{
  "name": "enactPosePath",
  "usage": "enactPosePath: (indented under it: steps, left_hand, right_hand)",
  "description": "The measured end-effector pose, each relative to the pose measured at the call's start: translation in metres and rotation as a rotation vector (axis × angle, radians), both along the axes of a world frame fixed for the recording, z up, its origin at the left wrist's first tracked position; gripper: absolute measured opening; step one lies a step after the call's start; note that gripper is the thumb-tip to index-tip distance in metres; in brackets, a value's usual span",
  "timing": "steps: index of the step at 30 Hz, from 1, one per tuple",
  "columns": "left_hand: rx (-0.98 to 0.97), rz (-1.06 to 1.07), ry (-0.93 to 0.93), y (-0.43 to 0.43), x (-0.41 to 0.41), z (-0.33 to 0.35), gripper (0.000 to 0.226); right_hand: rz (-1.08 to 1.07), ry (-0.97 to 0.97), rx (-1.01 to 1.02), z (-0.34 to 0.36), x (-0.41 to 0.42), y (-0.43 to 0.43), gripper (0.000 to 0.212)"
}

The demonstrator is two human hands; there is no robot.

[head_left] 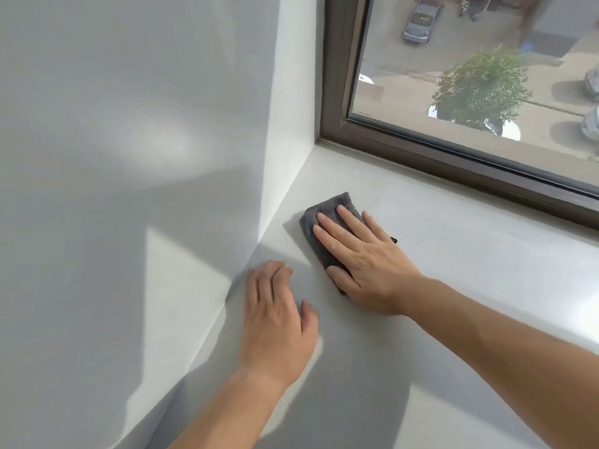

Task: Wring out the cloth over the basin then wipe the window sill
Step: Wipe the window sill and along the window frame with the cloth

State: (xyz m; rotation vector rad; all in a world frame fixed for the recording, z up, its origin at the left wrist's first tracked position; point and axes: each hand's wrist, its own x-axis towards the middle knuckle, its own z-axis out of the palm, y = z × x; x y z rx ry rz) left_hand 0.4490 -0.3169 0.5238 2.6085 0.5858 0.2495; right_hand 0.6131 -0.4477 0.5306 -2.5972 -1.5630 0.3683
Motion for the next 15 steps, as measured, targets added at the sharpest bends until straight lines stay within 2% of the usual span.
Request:
enactPosePath:
  steps: [2,5,6,8,12,14,15]
  left_hand:
    - [0.107,-0.033,0.08,0.0,-0.011,-0.001,0.046]
    - [0.192,-0.075,0.143,0.001,-0.024,-0.006,0.052]
    - [0.203,-0.082,0.148,0.001,-0.025,-0.006,0.053]
    - [0.202,-0.064,0.17,-0.001,-0.028,-0.006,0.055]
    - [0.147,-0.002,0.195,-0.009,-0.04,-0.001,0.055]
    - [0.165,-0.034,0.191,-0.007,-0.043,-0.002,0.056]
    - [0.182,-0.043,0.18,-0.005,-0.043,-0.004,0.056]
  right_hand:
    - [-0.026,-0.024,-0.01,-0.001,0.026,0.009,0.066]
    - [-0.344,0.015,0.007,-0.001,0.059,0.055,0.065]
    - [-0.387,0.011,0.016,-0.001,0.056,0.065,0.065]
    - [-0.281,-0.008,0.049,-0.002,0.028,0.068,0.065]
    - [0.125,0.032,0.047,0.0,-0.025,0.03,0.065]
    - [0.115,0.008,0.037,-0.002,0.002,0.031,0.064]
    - [0.017,-0.012,0.029,-0.002,0.022,0.038,0.064]
